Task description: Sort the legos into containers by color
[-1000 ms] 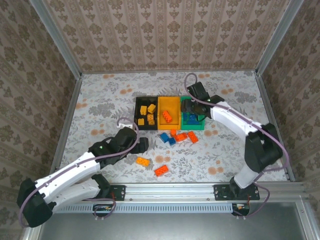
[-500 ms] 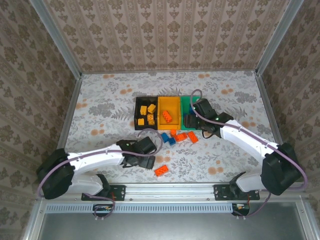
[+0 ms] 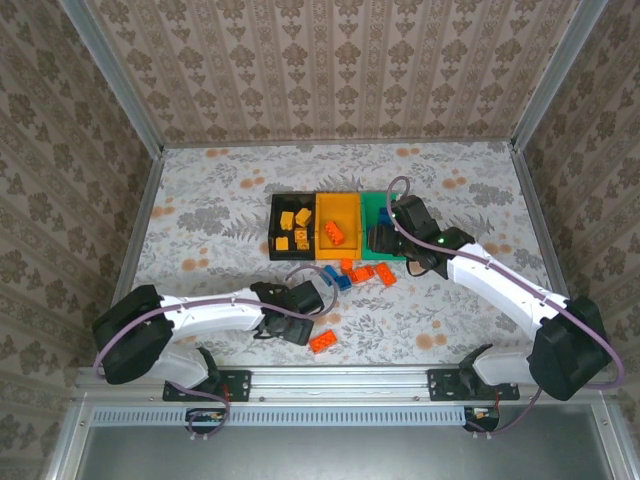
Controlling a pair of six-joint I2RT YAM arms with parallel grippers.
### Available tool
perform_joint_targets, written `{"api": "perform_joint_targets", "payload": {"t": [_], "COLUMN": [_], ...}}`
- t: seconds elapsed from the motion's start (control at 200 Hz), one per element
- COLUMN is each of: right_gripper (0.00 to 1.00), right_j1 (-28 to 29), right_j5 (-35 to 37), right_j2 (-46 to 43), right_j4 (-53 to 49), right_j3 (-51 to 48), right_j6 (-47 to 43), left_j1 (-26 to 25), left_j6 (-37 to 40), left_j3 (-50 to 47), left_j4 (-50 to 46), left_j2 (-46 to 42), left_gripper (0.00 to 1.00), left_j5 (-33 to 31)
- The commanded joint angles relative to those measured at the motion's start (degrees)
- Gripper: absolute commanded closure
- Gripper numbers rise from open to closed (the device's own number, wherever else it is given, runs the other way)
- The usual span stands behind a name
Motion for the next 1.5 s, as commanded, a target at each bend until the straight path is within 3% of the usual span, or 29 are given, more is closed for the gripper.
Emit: {"api": "perform_joint_targets", "payload": {"t": [0.0,0.195,0.55,0.805,0.96,1.18,1.495], "right_gripper": [0.32,0.32,0.32,0.32,0.31,0.31,0.31], "right_j1": [-0.2,-0.2,-0.2,-0.2,-0.3,-0.4,-0.5], "right_j5": [1.0,1.3,1.1,1.0,1.2,1.6,1.2], "right_j2": [-1.5,-1.8,-2.0,-2.7,-3.0,-3.5,-3.7], "right_j4": [0.3,0.1,0.6,0.9,0.7,0.4,0.4], "right_j3": [-1.2,-1.4,-1.9,-3.6,-4.5,-4.9,-5.1], "right_j6": [1.0,0.9,1.3,2.2,2.5,2.7,3.2], "left_j1": [0.7,1.0,1.9,13.1,20.1,27.5,30.5], "left_j6": [0.9,1.1,2.8,10.5,14.5,16.8,17.2], "left_j3": [0.5,0.3,6.8,14.8,20.1,27.1,38.2], "left_j4": [1.3,0.7,-5.3,-1.1,5.3,10.7,12.6], "left_j2": [2.0,0.8,-7.9,-11.6,-7.8,4.1,18.8], "left_gripper": [0.20,0.32,0.37,0.37,0.37,0.37,0.37], "left_j5": [-2.9,-2.4,-6.8,-8.1,-7.1,-5.5,-3.5]}}
